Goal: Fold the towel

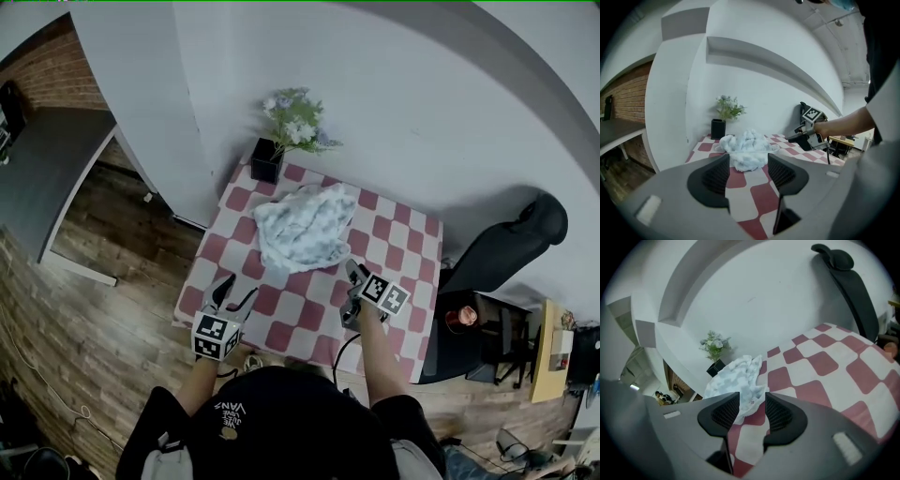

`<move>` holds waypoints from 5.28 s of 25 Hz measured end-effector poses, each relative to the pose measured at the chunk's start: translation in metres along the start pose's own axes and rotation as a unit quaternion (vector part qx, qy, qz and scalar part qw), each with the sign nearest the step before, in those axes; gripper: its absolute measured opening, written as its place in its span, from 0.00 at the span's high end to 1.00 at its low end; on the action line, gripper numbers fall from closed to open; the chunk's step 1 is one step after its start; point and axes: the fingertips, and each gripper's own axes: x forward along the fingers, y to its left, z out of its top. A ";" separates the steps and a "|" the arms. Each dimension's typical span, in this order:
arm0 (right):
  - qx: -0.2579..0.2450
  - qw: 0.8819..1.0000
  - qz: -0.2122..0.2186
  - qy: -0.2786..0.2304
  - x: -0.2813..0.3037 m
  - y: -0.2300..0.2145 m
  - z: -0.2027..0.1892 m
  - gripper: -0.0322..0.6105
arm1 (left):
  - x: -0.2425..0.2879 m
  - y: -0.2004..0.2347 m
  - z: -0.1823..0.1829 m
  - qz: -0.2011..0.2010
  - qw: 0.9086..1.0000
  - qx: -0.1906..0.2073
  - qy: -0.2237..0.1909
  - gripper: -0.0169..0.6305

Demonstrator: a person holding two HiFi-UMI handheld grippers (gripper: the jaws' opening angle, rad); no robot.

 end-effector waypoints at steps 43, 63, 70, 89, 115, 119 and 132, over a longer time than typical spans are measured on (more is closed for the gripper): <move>0.112 0.952 -0.051 -0.279 -0.228 -0.128 0.104 0.93 | 0.148 -0.087 0.019 -0.152 0.987 0.037 0.044 0.62; 0.176 0.940 -0.152 -0.250 -0.273 -0.218 0.016 0.93 | 0.280 -0.035 0.110 -0.069 0.988 -0.139 0.014 0.62; 0.182 0.941 -0.166 -0.234 -0.258 -0.227 0.008 0.93 | 0.338 -0.014 0.099 -0.032 0.980 -0.183 0.073 0.56; 0.168 0.945 -0.107 -0.260 -0.247 -0.197 0.047 0.93 | 0.292 0.003 0.131 -0.099 0.952 -0.288 0.007 0.91; 0.148 0.937 -0.037 -0.314 -0.304 -0.122 0.012 0.93 | -0.024 0.069 0.059 -0.075 0.909 -0.359 -0.198 0.91; 0.170 0.939 -0.064 -0.292 -0.308 -0.141 -0.036 0.93 | -0.051 0.067 0.012 -0.048 0.906 -0.378 -0.187 0.91; 0.252 0.932 -0.124 -0.231 -0.310 -0.186 -0.151 0.93 | -0.134 0.081 -0.105 0.144 0.830 -0.494 -0.213 0.91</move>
